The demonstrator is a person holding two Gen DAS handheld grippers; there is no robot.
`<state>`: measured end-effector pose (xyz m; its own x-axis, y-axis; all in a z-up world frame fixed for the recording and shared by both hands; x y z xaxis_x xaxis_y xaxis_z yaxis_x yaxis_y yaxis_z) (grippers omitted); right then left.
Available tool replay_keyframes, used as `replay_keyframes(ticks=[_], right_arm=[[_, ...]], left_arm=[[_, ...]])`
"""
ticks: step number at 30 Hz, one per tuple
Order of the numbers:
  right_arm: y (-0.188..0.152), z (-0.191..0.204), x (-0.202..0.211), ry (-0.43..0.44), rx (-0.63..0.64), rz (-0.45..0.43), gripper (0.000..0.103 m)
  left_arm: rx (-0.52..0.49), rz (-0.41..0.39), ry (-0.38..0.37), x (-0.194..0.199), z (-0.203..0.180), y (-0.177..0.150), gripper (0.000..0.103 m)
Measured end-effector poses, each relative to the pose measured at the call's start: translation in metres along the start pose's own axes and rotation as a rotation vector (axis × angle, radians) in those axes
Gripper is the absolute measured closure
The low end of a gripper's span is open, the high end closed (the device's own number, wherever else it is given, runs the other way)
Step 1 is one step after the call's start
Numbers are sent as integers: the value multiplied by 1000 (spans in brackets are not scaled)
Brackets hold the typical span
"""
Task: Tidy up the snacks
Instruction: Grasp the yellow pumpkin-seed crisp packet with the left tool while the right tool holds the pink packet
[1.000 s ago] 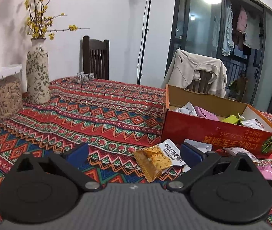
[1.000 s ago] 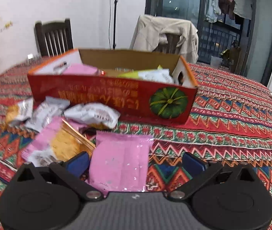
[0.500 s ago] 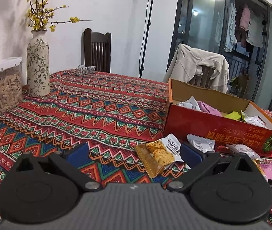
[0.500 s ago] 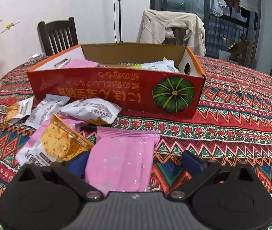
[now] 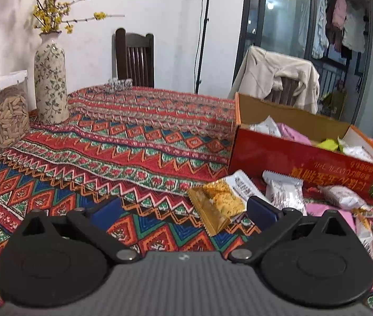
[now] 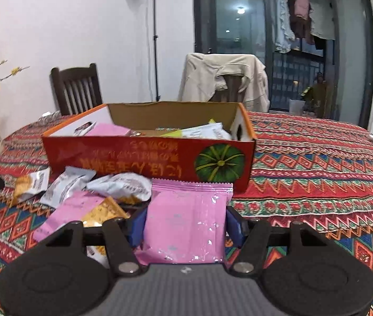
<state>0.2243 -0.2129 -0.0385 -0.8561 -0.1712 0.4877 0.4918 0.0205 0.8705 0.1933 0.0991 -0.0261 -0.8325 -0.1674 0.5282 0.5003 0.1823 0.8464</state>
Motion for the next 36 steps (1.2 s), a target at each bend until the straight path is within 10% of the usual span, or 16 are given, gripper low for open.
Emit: replay_keyframes(ticks=[16,28,34,36], right_arm=[[4,-38,6,-59,-160,-57,42],[1,-39,2,-73,-157,-39,42],[1,-35,-4,-73,-142,-20,42],[0,-35,-4,-75,-141,-17,42]], left_arm=[[-415,153,-75,-38,-48,10,0],[-233,184,-169,-84,-22,22,0],[-251,151,-180,-74,-25,21,25],[-260,137,-194,-70,-27,20,47]])
Point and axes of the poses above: each gripper's, at about its wrist camera, not at the fingertips, and x roughly against the way its jaws point, z to its left, y to its top, the point moved 3 cm from there along -x, roughly the way its jaws point, and after that the axes turned 1 degree about y, right-handed, at the moved point
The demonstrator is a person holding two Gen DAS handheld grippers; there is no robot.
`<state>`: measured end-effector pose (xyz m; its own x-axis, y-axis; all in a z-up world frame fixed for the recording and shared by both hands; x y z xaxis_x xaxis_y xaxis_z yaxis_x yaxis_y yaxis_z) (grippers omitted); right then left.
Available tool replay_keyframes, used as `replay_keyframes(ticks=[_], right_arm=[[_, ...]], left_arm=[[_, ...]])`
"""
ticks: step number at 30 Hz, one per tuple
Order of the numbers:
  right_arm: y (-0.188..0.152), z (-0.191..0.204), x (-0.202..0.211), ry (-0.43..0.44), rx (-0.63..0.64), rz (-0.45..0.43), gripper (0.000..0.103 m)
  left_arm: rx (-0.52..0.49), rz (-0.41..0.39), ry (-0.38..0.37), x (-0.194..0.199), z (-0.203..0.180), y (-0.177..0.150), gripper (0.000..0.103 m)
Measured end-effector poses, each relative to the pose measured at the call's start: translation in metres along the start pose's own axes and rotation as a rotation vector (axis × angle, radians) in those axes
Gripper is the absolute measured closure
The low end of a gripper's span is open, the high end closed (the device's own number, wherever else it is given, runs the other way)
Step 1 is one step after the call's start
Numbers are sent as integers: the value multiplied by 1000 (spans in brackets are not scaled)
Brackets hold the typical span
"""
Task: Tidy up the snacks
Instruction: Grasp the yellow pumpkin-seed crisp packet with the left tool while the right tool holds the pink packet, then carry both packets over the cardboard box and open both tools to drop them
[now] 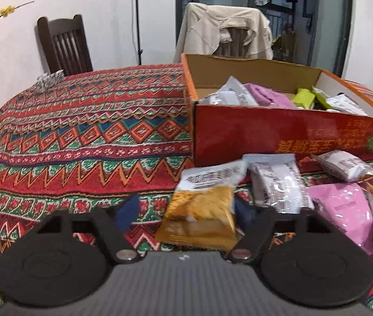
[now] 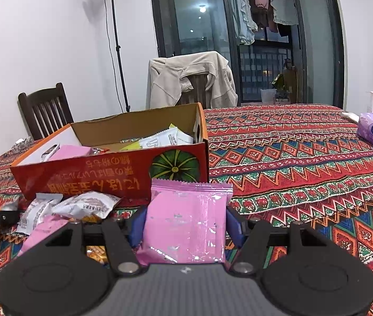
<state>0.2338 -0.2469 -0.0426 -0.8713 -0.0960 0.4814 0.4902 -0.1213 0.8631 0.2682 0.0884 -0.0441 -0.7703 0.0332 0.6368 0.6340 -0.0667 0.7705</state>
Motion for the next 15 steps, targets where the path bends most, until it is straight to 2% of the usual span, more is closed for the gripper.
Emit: replay_keyframes(ticks=[1,2,3,6,15], right_arm=[[0,1,0,0,3,0,42],[-1,1,1,-1,6,-1,42],[-1,2,1,-1,12,-3,42],[-1,4,1,3,19,-11,42],[0,2,4,7,13,-25,42]], left_arm=[[0,-6,-2,2,0,0,53],[4,-10,-1,2,0,0,65],[13,-13,5,3,2,0,73],[31,-20,18,4,5,0,81],[13,-113,31,20,1,2,83]])
Point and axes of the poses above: each gripper's, at about its wrist camera, not at the fingertips, and x roughly against the way its jaws point, z to its left, y to its top, the point moved 3 cm from there along -x, roughly the way its jaws point, and after that the axes turned 1 degree about y, right-handed, at the moved point
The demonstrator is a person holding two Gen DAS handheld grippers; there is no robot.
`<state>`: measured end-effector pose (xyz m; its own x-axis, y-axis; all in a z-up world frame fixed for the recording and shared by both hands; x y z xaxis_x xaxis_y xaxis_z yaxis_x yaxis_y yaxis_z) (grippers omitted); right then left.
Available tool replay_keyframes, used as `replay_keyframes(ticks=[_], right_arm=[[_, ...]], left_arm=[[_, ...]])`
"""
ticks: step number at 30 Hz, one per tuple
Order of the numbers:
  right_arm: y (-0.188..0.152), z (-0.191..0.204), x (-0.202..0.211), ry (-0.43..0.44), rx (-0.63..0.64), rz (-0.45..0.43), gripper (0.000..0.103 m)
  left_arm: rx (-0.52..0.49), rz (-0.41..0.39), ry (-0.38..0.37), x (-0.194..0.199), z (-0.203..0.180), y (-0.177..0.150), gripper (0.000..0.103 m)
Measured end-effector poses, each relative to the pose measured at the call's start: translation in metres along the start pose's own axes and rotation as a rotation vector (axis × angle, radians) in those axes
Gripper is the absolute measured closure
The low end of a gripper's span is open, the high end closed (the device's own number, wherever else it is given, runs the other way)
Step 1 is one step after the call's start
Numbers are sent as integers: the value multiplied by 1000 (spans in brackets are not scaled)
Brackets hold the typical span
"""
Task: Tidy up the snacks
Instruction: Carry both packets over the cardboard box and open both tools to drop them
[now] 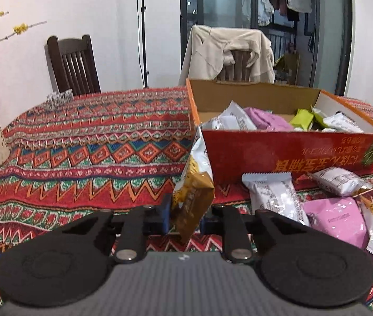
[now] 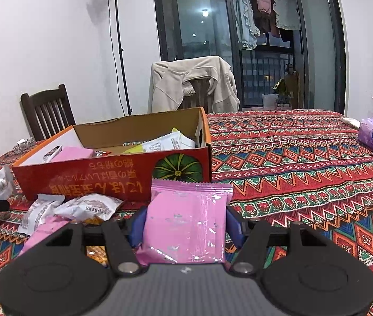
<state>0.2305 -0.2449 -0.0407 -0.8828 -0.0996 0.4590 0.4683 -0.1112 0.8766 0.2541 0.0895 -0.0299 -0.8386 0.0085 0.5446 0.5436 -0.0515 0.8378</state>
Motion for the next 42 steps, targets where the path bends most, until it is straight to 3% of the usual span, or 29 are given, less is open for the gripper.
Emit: replay_keyframes(ticks=[10,15,25,30,42], right_arm=[[1,-1,3,22,-5,-25,42],[2,-1,7,27,-3,-45,42],[6,3,20,38,12,-121,42],[11,11,31,86,33,-174,42],[50,17,46,95,47,-242,42]], left_arm=[[12,-156,-14,49,-6,21,83],[64,-211,-21,69,-17,27,83],[97,-244,-39,92,-54,18,83],[125,-258,-69,99,-68,13,83],[134,-301,-94,104,-91,34,83]])
Point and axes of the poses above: each gripper's, at about its wrist camera, not at the fingertips, and x roughly against the way its jaws point, z to its left, y to its top, the point moved 3 cm from there along -x, roughly the way its jaws point, and after that the axes turned 1 degree about y, right-handed, at the moved point
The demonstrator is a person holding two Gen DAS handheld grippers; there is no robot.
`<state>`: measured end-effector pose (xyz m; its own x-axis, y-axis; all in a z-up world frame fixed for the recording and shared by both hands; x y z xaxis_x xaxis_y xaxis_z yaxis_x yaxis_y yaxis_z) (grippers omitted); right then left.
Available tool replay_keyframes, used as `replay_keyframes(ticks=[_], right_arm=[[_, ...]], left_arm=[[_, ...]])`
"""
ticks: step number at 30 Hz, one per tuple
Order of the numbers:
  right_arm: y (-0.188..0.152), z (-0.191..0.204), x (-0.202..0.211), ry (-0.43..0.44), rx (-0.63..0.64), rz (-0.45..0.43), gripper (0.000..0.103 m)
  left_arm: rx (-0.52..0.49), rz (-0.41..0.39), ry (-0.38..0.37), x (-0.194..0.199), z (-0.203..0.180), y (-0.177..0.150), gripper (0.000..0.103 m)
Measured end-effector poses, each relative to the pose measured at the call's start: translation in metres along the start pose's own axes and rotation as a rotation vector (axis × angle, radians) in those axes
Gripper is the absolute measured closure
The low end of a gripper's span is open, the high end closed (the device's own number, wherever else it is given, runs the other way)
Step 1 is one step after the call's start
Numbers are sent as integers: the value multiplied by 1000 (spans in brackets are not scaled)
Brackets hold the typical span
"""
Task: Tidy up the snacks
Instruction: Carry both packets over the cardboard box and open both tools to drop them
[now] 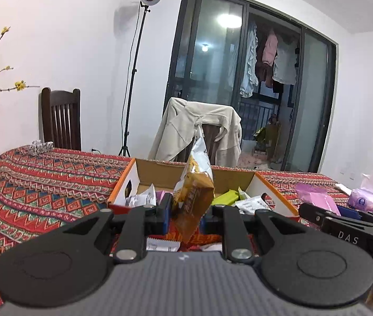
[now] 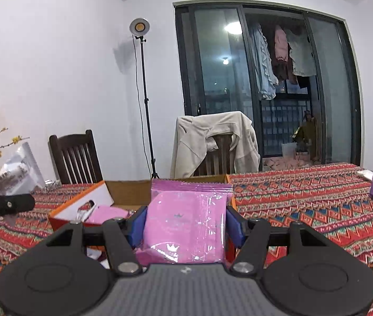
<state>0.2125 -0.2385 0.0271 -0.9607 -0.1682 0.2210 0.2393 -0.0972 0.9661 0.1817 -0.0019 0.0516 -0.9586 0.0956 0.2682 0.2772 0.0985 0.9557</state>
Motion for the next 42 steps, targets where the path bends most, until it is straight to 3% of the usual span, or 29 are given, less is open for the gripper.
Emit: replay_keyframes(ticks=[16,28,32,42], right_arm=[[40,2,-42,-20,9,-41,42],[56,3,-89,-27,7,-53,42],[55,-2,-111,-20,-29,-21,42],[35,-7,-135,-18,-9,4,42]], left_arm=[[13,-38,-2,-38,-13,31,83],[30,-39,47,-97,-16,56,83],[49,-43,54,-117,-16,64,83],[30,25,116,-164,-3,35,83]])
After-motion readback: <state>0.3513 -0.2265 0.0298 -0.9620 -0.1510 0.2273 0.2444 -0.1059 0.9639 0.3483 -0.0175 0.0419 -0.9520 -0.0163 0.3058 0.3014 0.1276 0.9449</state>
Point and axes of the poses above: each gripper's, at about its wrist camera, not at the fingertips, and x roughly against the way its jaws point, z to its left, y to its top, the point moved 3 cm from there along -x, roughly the way its jaws point, and after that the axes turned 1 degree about y, right-handed, at the moved point
